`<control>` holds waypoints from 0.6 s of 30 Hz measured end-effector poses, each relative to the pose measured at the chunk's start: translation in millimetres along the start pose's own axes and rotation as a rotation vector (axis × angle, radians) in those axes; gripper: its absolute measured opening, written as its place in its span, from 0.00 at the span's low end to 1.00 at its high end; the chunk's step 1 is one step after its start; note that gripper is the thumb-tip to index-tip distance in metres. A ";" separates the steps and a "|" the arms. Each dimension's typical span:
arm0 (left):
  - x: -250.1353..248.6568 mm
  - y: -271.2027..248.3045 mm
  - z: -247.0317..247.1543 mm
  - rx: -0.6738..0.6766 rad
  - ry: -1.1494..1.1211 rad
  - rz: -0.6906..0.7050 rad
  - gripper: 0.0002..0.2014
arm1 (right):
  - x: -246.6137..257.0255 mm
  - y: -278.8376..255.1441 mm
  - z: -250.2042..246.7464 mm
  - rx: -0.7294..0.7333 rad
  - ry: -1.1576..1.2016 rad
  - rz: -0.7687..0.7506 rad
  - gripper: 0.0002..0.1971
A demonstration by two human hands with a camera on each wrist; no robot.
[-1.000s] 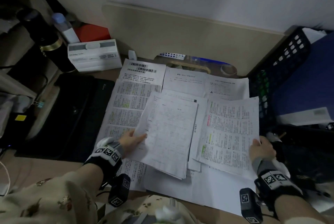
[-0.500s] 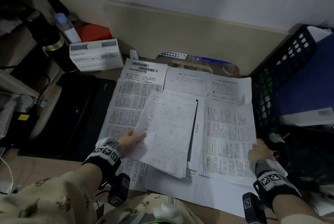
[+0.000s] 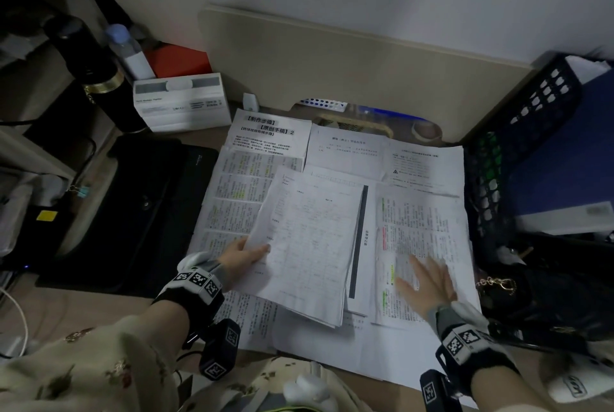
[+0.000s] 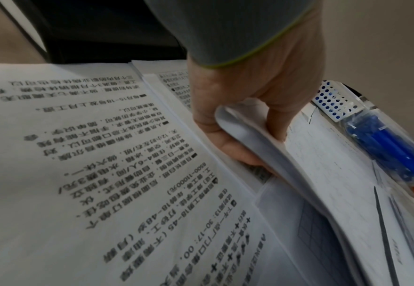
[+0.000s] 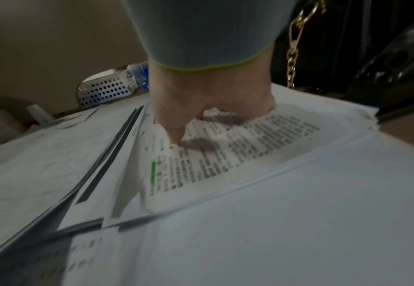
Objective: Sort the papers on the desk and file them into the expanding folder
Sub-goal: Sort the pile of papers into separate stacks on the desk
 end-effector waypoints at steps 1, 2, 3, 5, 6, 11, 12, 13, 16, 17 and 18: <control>-0.4 -0.7 -0.5 0.006 0.001 0.002 0.09 | -0.9 0.8 5.1 0.031 -0.025 0.004 0.36; -0.3 -1.2 -1.5 0.010 0.006 0.004 0.09 | -1.2 2.8 8.3 0.045 -0.034 0.015 0.38; 0.5 -1.2 -2.9 0.010 0.007 0.007 0.08 | -0.7 5.2 9.3 0.047 -0.032 0.028 0.39; 2.8 -1.9 -6.5 0.005 -0.007 0.008 0.08 | 3.7 7.7 7.5 0.046 -0.048 0.049 0.39; 3.3 -2.0 -7.0 0.008 -0.012 0.005 0.08 | 5.3 8.2 6.6 0.038 -0.051 0.062 0.39; 3.5 -5.6 -7.2 0.031 -0.033 -0.001 0.08 | 27.1 -2.4 -3.1 -0.201 0.081 0.067 0.32; 4.4 -6.0 -7.7 0.028 -0.037 0.008 0.10 | 33.2 -3.7 -4.4 -0.261 0.108 0.026 0.29; 4.8 -6.8 -7.9 0.026 -0.047 0.015 0.11 | 40.3 -4.7 -6.5 -0.300 0.124 -0.029 0.26; 5.1 -10.0 -8.5 0.029 -0.076 0.032 0.15 | 64.8 -2.9 -10.4 -0.180 0.260 -0.127 0.17; 5.1 -12.5 -8.1 0.030 -0.084 0.036 0.19 | 74.0 -3.8 -12.1 -0.078 0.384 -0.134 0.17; 5.2 -14.6 -8.3 0.031 -0.090 0.042 0.24 | 82.2 -4.6 -12.1 0.028 0.542 -0.125 0.19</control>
Point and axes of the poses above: each hand's wrist, its own y-axis towards the middle knuckle, its own z-axis out of the palm, x = y × z, the point moved 1 cm from there along y, towards the middle knuckle, and after that the axes turned 7 degrees about -x, right-handed, at the moved point
